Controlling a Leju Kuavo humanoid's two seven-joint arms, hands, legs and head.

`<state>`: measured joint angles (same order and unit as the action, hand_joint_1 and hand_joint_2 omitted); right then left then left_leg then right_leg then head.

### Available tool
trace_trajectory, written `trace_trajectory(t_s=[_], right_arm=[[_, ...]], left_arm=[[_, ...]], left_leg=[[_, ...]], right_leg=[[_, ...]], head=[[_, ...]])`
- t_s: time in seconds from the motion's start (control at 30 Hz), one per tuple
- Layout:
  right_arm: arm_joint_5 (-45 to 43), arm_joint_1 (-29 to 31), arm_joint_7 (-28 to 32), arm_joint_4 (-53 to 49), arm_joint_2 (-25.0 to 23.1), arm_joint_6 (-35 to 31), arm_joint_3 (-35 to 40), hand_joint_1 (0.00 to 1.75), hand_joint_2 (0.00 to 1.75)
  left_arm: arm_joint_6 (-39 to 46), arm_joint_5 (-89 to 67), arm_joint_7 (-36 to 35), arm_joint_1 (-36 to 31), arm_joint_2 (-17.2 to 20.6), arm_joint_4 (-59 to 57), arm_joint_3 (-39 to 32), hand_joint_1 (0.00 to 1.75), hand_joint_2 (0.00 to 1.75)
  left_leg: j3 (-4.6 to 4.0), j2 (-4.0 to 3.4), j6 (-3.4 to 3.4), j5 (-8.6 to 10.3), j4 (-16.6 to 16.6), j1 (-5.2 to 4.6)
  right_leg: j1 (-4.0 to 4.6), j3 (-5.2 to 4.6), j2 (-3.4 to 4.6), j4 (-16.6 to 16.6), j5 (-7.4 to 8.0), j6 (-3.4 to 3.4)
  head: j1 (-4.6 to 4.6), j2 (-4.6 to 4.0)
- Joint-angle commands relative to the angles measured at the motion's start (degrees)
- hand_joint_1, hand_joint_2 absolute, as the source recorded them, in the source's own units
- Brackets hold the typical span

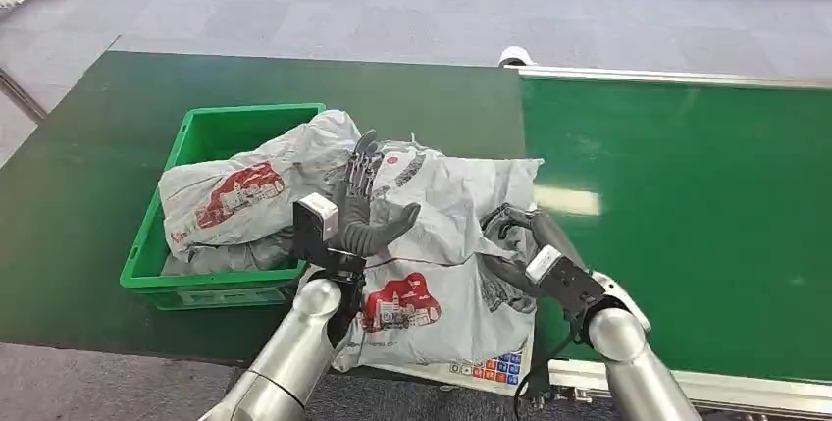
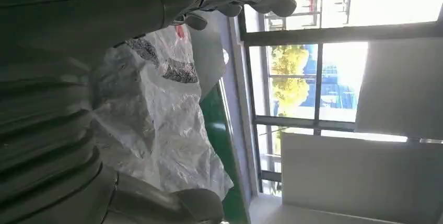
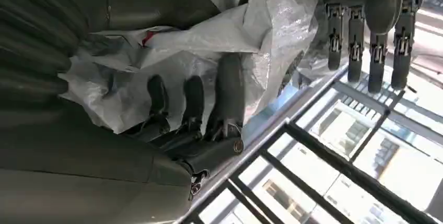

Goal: Moved the parcel from conveyor to table for the left to box.

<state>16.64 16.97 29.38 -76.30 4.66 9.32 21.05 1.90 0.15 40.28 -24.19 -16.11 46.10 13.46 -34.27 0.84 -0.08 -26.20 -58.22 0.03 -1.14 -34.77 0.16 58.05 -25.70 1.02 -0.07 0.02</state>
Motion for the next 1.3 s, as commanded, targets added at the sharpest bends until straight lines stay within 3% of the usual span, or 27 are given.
trace_trajectory(t_s=[0.03,0.27,0.3,0.63,0.83,0.9,1.03,1.07,1.3], right_arm=[[6.28,1.09,-0.12,-0.41,1.02,-11.77,-1.69,0.0,0.0],[5.63,0.93,0.47,-0.85,0.62,-12.49,-2.33,0.0,0.0],[5.23,0.7,1.07,-1.3,0.46,-13.04,-2.75,0.0,1.75],[-0.84,-1.09,3.82,-4.07,0.03,-13.55,-6.42,0.0,1.75],[-10.58,-1.25,3.21,-2.43,0.8,-4.75,-8.14,0.0,1.75],[-14.93,-0.67,0.36,-0.01,1.54,2.72,-7.35,0.0,1.75],[-16.24,-1.27,4.19,-0.63,0.38,1.91,-9.01,0.0,1.75],[-18.38,-1.56,3.5,-1.29,0.77,4.4,-9.12,0.0,1.75],[-18.38,-1.56,3.5,-1.29,0.77,4.4,-9.12,0.0,1.75]], left_arm=[[0.06,0.12,-0.28,-1.47,1.48,-1.69,-1.04,0.0,1.75],[-0.33,0.22,-0.28,-1.61,1.4,-2.07,-1.03,0.0,1.75],[-0.38,0.18,-0.28,-1.7,1.22,-2.3,-0.95,0.0,1.75],[1.73,-0.56,-0.28,-0.68,1.62,-1.38,-0.2,0.0,1.75],[4.25,-2.28,-0.28,-0.29,2.32,-1.02,2.92,0.0,1.75],[5.57,-2.78,-0.28,-0.4,2.71,-1.26,4.51,0.0,1.75],[6.03,-2.41,-0.28,0.19,2.92,-0.56,5.12,0.0,1.75],[6.03,-2.42,-0.28,0.24,2.97,-0.62,5.23,0.0,1.75],[6.03,-2.42,-0.28,0.24,2.97,-0.62,5.23,0.0,1.75]], left_leg=[[0.12,-0.12,-0.03,-0.03,0.05,0.03],[0.09,-0.09,-0.03,-0.02,0.03,0.05],[0.06,-0.06,-0.02,-0.01,0.03,0.02],[0.14,-0.12,-0.03,-0.03,0.07,0.03],[0.09,-0.03,-0.02,-0.01,0.05,0.03],[0.12,-0.06,-0.02,-0.02,0.07,0.03],[0.16,-0.08,-0.02,-0.01,0.09,0.03],[0.2,-0.09,-0.03,-0.02,0.12,0.06],[0.16,-0.09,-0.02,-0.03,0.08,0.05]], right_leg=[[0.04,0.12,0.04,-0.08,0.01,-0.06],[0.06,0.08,0.02,-0.07,0.01,-0.07],[0.03,0.05,0.02,-0.04,0.01,-0.05],[0.04,0.14,0.04,-0.1,0.01,-0.07],[0.04,0.11,-0.03,-0.08,0.01,-0.06],[0.05,0.13,-0.01,-0.1,0.01,-0.06],[0.05,0.16,0.0,-0.13,0.01,-0.06],[0.08,0.21,0.0,-0.17,0.02,-0.08],[0.07,0.17,0.01,-0.13,0.01,-0.07]], head=[[0.0,0.0],[-0.02,0.0],[0.0,0.0],[0.0,0.0],[0.0,0.0],[0.0,0.0],[0.0,0.0],[-0.02,0.0],[0.0,0.0]])
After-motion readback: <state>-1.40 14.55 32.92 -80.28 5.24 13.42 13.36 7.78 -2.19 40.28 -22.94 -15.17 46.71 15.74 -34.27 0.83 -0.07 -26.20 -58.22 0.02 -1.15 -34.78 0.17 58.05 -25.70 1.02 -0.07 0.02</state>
